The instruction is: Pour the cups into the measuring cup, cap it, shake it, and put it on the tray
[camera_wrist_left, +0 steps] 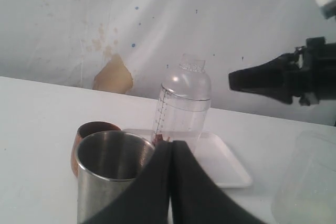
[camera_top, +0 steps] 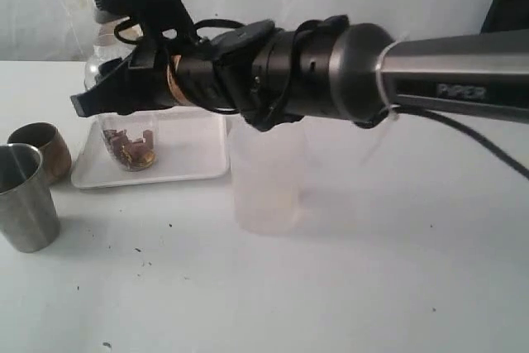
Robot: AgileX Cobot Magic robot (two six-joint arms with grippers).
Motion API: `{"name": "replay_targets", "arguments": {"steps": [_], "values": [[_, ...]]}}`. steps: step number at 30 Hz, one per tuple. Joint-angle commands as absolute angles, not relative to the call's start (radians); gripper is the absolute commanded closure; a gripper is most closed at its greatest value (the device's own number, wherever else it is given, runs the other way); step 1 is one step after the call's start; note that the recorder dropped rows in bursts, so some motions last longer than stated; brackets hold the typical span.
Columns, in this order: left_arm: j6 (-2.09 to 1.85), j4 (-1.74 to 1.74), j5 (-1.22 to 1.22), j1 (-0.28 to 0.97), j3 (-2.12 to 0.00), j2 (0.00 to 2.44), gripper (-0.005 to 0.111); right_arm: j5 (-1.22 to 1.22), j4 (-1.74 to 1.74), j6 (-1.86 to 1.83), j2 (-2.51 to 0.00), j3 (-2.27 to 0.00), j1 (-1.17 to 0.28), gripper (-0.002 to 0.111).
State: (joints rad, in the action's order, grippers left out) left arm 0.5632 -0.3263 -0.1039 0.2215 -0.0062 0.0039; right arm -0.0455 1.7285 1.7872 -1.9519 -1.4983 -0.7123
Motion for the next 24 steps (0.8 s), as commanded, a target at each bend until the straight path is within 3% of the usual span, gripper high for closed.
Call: {"name": "replay_targets", "arguments": {"steps": [1, 2, 6, 7, 13, 19, 24], "values": [[0.567, -0.327, -0.107, 0.222, 0.000, 0.000, 0.107, -0.197, 1.744, 1.781, -1.851, -1.466, -0.655, 0.097], [0.567, -0.327, -0.107, 0.222, 0.000, 0.000, 0.107, -0.243, 1.744, 1.793, -1.837, -1.464, -0.632, 0.107], [0.567, -0.327, -0.114, 0.222, 0.000, 0.000, 0.107, -0.455, 1.744, 1.923, -1.826, -1.464, -0.507, 0.108], [0.569, -0.314, -0.138, 0.222, 0.000, 0.000, 0.107, 0.273, -0.166, -0.045, 0.000, -0.246, 0.100, 0.108], [0.569, -0.314, -0.138, 0.222, 0.000, 0.000, 0.107, 0.093, -0.153, -0.049, 0.000, -0.017, 0.100, 0.108], [0.569, -0.320, -0.133, 0.222, 0.000, 0.000, 0.107, 0.360, -0.138, -0.045, 0.000, 0.000, 0.100, 0.108], [0.585, -0.292, -0.133, 0.222, 0.000, 0.000, 0.107, 0.360, -0.138, -0.045, 0.000, 0.000, 0.100, 0.108]]}}
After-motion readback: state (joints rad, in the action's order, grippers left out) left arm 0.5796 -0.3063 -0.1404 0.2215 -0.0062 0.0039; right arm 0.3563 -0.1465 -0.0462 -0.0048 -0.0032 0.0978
